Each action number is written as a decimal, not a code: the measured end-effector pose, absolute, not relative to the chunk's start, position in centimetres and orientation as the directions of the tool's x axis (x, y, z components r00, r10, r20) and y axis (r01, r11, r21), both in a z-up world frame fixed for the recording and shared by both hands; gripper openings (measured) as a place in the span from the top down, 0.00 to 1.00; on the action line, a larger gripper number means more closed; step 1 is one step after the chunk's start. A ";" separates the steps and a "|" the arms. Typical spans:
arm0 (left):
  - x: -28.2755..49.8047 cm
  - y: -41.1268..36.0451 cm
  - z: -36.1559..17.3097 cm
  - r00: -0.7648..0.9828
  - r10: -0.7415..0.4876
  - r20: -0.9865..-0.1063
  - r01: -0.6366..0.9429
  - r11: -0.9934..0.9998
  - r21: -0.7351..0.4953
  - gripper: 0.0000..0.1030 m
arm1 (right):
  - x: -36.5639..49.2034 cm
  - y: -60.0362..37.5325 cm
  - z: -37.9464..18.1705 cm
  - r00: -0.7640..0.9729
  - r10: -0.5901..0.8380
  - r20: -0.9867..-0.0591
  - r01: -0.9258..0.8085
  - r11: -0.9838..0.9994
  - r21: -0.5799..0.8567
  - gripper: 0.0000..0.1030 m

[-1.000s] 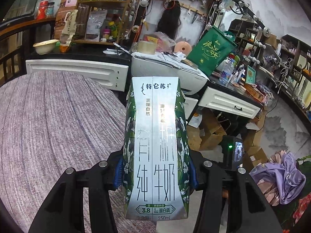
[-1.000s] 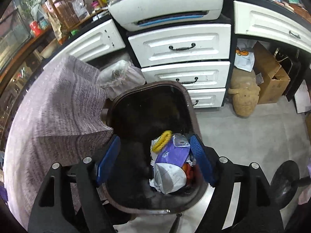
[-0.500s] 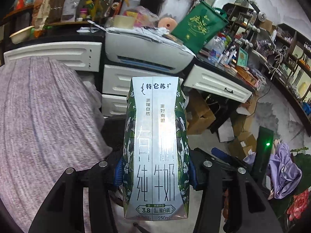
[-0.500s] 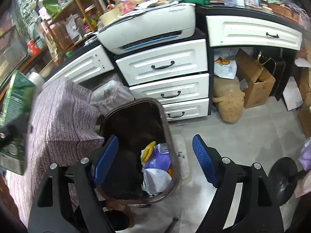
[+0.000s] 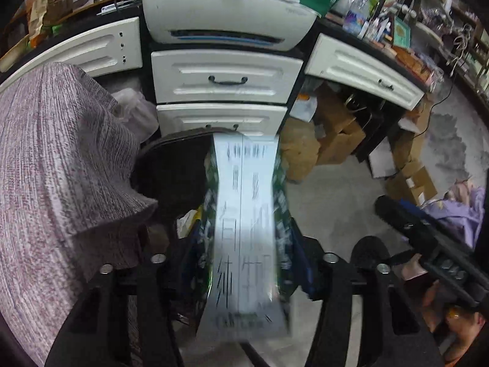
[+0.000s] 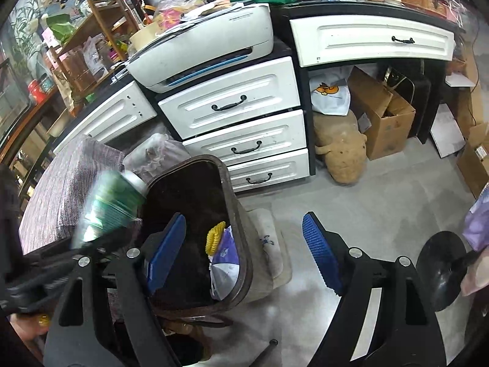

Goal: Collect trash

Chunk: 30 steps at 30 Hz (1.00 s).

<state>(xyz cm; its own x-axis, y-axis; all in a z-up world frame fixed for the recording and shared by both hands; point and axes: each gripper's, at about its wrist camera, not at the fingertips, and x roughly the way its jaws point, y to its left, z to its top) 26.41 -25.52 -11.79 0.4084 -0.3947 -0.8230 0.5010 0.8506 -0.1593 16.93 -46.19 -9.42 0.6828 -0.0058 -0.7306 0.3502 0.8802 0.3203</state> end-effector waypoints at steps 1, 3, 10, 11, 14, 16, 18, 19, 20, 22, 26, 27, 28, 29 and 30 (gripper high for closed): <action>26.4 -25.6 -11.9 0.412 -0.388 -0.824 0.498 0.854 -0.153 0.21 | 16.8 -46.4 -9.4 0.684 -0.009 -0.730 0.354 0.879 0.321 0.24; 26.1 -25.7 -11.9 0.424 -0.394 -0.816 0.498 0.853 -0.153 0.17 | 16.7 -46.6 -9.2 0.686 -0.017 -0.727 0.362 0.876 0.320 0.24; 24.9 -25.9 -11.6 0.430 -0.418 -0.801 0.524 0.837 -0.156 0.12 | 16.4 -47.8 -8.9 0.689 -0.048 -0.724 0.395 0.862 0.318 0.24; 24.6 -25.8 -11.3 0.427 -0.431 -0.795 0.528 0.832 -0.168 0.12 | 16.3 -47.9 -8.9 0.688 -0.058 -0.723 0.402 0.860 0.314 0.24; 23.8 -25.8 -10.6 0.425 -0.462 -0.779 0.541 0.819 -0.191 0.11 | 16.1 -48.1 -8.8 0.686 -0.081 -0.723 0.422 0.853 0.305 0.24; 23.3 -25.6 -9.9 0.427 -0.484 -0.764 0.549 0.810 -0.206 0.11 | 15.8 -48.3 -8.7 0.687 -0.106 -0.719 0.442 0.846 0.297 0.24; 22.5 -25.4 -9.2 0.432 -0.507 -0.746 0.559 0.799 -0.220 0.11 | 15.4 -48.6 -8.3 0.689 -0.133 -0.713 0.462 0.838 0.289 0.22; 22.0 -25.1 -8.6 0.438 -0.519 -0.734 0.565 0.794 -0.225 0.10 | 15.3 -48.6 -8.1 0.690 -0.142 -0.710 0.468 0.836 0.287 0.20; 21.5 -24.9 -8.1 0.444 -0.528 -0.724 0.569 0.790 -0.228 0.10 | 15.1 -48.5 -7.8 0.693 -0.151 -0.705 0.470 0.836 0.284 0.20; 20.7 -24.3 -7.1 0.461 -0.547 -0.699 0.576 0.784 -0.233 0.09 | 14.9 -48.1 -7.1 0.703 -0.161 -0.693 0.465 0.841 0.276 0.20; 18.7 -22.1 -4.8 0.531 -0.557 -0.638 0.574 0.791 -0.213 0.05 | 14.3 -46.3 -5.5 0.724 -0.178 -0.666 0.437 0.866 0.242 0.15; 18.3 -21.6 -4.3 0.550 -0.554 -0.625 0.569 0.796 -0.205 0.05 | 14.2 -45.6 -5.2 0.731 -0.177 -0.659 0.425 0.873 0.237 0.15; 17.6 -20.7 -3.7 0.576 -0.548 -0.606 0.561 0.805 -0.194 0.05 | 14.0 -44.7 -4.7 0.741 -0.174 -0.649 0.407 0.884 0.228 0.15; 17.0 -19.6 -3.2 0.602 -0.543 -0.585 0.553 0.812 -0.184 0.05 | 13.9 -43.7 -4.2 0.747 -0.168 -0.643 0.390 0.894 0.220 0.15; 16.6 -18.9 -2.8 0.623 -0.536 -0.570 0.545 0.820 -0.175 0.05 | 13.9 -43.1 -3.9 0.752 -0.160 -0.639 0.374 0.902 0.214 0.13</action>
<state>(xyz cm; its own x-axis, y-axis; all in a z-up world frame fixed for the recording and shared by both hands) 16.57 -18.90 -2.81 0.6226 -0.5358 -0.5703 0.5449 0.8199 -0.1754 13.94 -43.10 -3.85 0.7522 -0.1605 -0.6391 0.3744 0.9022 0.2140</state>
